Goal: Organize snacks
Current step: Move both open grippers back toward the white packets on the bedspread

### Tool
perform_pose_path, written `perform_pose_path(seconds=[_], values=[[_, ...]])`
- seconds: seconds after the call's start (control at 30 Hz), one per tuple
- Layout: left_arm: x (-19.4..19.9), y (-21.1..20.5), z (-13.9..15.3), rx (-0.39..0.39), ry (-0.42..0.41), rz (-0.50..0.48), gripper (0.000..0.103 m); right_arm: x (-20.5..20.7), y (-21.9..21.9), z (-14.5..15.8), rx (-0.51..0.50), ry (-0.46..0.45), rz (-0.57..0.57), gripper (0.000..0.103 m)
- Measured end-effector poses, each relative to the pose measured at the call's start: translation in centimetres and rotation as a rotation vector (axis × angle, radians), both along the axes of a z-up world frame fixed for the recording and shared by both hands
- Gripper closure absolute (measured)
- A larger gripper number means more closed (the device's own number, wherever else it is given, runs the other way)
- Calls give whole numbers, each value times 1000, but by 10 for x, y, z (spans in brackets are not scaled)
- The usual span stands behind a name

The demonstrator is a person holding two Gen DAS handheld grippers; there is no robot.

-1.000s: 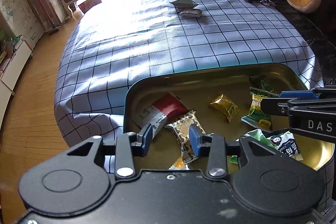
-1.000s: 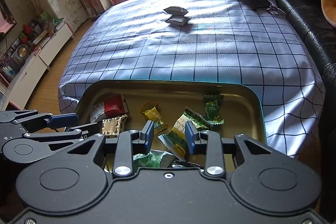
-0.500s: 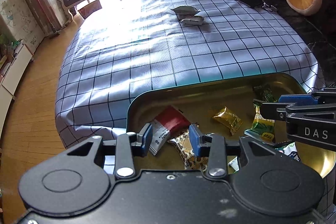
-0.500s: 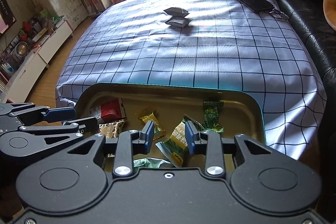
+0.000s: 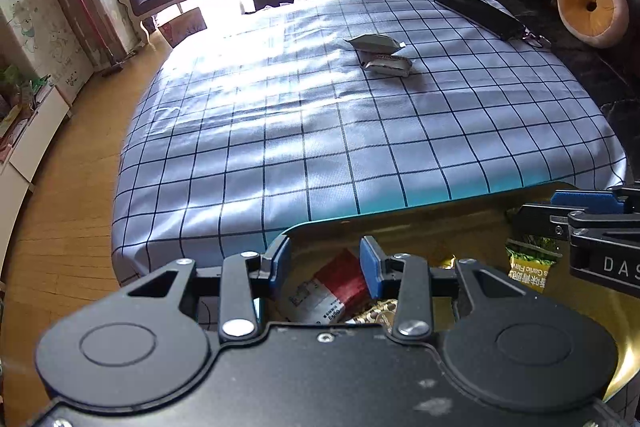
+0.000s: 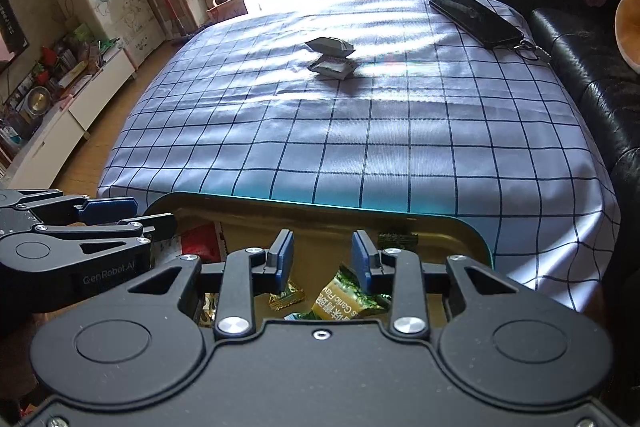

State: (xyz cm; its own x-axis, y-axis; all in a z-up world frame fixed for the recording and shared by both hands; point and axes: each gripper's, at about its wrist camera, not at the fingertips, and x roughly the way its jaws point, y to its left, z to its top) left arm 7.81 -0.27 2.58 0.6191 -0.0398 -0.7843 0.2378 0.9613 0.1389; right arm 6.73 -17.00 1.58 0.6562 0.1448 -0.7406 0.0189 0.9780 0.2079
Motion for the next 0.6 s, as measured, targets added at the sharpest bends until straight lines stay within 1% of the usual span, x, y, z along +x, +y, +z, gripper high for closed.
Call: perform_pose_path(seconds=[0.13, 0.27, 0.4, 0.6], values=[[14, 1, 2, -3, -9, 13, 63, 8, -2, 5, -1, -20, -4, 60], [31, 0, 1, -5, 3, 21, 63, 18, -6, 6, -1, -32, -6, 60], [48, 0, -2, -11, 18, 27, 63, 31, -10, 3, 3, -31, -15, 60], [79, -6, -7, -2, 17, 43, 63, 50, -15, -1, -6, -27, -19, 60]])
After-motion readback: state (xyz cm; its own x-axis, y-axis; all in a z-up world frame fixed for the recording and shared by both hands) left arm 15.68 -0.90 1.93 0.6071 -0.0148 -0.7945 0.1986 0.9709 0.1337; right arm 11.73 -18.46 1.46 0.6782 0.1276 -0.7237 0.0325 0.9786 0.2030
